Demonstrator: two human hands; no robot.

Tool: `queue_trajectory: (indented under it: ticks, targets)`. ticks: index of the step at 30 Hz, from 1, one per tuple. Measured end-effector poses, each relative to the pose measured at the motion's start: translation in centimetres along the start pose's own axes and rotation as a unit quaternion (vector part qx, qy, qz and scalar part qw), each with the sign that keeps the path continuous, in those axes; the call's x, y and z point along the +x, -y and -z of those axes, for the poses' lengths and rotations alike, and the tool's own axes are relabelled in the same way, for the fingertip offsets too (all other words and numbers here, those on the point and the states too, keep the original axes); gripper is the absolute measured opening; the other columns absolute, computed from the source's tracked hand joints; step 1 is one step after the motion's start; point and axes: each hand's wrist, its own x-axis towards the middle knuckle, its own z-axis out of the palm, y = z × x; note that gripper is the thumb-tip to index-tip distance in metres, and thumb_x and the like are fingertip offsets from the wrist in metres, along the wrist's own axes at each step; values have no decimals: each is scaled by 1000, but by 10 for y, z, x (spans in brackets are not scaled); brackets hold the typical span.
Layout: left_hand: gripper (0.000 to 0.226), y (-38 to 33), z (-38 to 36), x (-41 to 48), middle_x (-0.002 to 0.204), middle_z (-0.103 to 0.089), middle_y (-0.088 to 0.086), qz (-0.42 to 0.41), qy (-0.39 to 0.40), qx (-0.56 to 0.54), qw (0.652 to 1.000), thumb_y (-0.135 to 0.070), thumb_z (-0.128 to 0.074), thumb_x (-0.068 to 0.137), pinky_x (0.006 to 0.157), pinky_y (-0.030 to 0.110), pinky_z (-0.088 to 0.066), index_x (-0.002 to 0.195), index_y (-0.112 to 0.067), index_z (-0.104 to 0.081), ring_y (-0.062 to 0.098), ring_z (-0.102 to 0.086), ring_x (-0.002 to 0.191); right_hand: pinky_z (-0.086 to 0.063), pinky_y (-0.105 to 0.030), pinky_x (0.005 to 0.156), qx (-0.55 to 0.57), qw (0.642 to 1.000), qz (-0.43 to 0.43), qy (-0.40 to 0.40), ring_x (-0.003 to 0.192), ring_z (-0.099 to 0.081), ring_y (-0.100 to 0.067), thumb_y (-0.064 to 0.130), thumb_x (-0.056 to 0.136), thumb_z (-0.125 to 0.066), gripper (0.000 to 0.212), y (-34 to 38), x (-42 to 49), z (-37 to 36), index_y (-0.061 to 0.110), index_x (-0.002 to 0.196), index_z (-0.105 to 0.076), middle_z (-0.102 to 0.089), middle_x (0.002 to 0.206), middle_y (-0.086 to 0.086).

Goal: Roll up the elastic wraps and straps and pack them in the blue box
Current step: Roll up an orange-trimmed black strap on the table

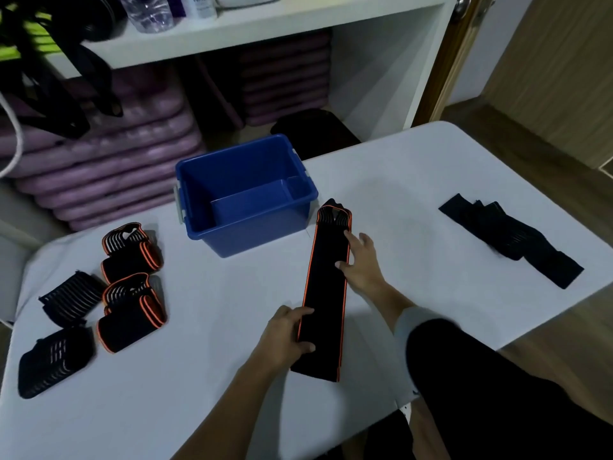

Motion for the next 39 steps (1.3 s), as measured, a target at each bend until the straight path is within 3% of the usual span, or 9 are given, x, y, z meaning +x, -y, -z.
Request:
queue_trajectory:
  ticks: [4, 8, 12, 16, 19, 22, 25, 34, 39]
  targets:
    - [64, -5, 0, -9, 110, -39, -1, -25, -21, 44, 999, -29, -76, 74, 94, 23, -44, 132, -25, -48, 14, -51, 99, -41, -45, 104, 22, 1000, 1, 5, 126, -41, -31, 15, 81, -66, 64, -3, -41, 0, 12, 139, -40, -44, 133, -17]
    - [44, -3, 11, -23, 112, -53, -8, -142, -61, 115, 981, -37, -65, 81, 90, 20, -41, 124, -29, -56, 8, -47, 104, -41, -36, 102, 0, 998, 42, 45, 118, -49, -24, 22, 87, -63, 45, -6, -98, 2, 13, 130, -51, -48, 128, -10]
    - [50, -3, 21, -33, 114, -62, -11, -170, 17, 191, 967, -48, -64, 74, 79, 6, -28, 121, -33, -58, 6, -46, 103, -37, -22, 95, -30, 985, 100, 137, 113, -51, -17, 31, 88, -61, 35, -9, -133, 6, 18, 119, -61, -58, 119, -1]
    - [44, -8, 20, -35, 112, -62, -11, -191, 54, 239, 950, -41, -70, 71, 82, 10, -31, 114, -34, -63, 9, -48, 107, -35, -12, 87, -47, 965, 162, 200, 105, -52, -11, 31, 82, -69, 37, 0, -153, 13, 15, 115, -65, -64, 113, -4]
    - [49, -5, 17, -35, 119, -58, -10, -184, 73, 267, 943, -39, -73, 71, 88, 15, -33, 118, -33, -60, 11, -44, 113, -38, -19, 84, -65, 951, 216, 209, 99, -51, -11, 41, 67, -76, 54, -5, -161, 11, 10, 110, -66, -64, 109, -8]
    - [37, -2, 15, -37, 115, -61, -6, -172, 78, 254, 949, -29, -69, 77, 89, 21, -39, 114, -28, -65, 13, -46, 111, -43, -28, 93, -113, 952, 217, 184, 108, -50, -20, 32, 69, -78, 55, -17, -165, 2, 12, 117, -63, -58, 117, -9]
    - [24, -4, 18, -37, 90, -63, -3, -139, 79, 183, 970, -20, -62, 82, 77, 26, -46, 104, -26, -69, 15, -57, 90, -43, -28, 83, -94, 964, 202, 149, 101, -58, -25, 24, 81, -67, 39, -18, -165, -1, 14, 119, -62, -65, 109, -9]
    - [26, -5, 4, -27, 92, -63, 4, 4, 15, 7, 1000, -22, -64, 86, 76, 25, -48, 111, -20, -59, 18, -62, 80, -43, -21, 79, -53, 992, 68, 91, 85, -56, -16, 29, 83, -66, 41, -19, -155, -11, 20, 123, -60, -47, 104, -1]
    - [25, 1, -11, -26, 94, -52, -1, -47, -107, 102, 988, -29, -62, 86, 71, 24, -42, 110, -20, -61, 17, -55, 88, -38, -25, 84, -41, 994, 98, -21, 98, -49, -18, 30, 72, -67, 38, -20, -151, -18, 18, 108, -66, -53, 103, -3]
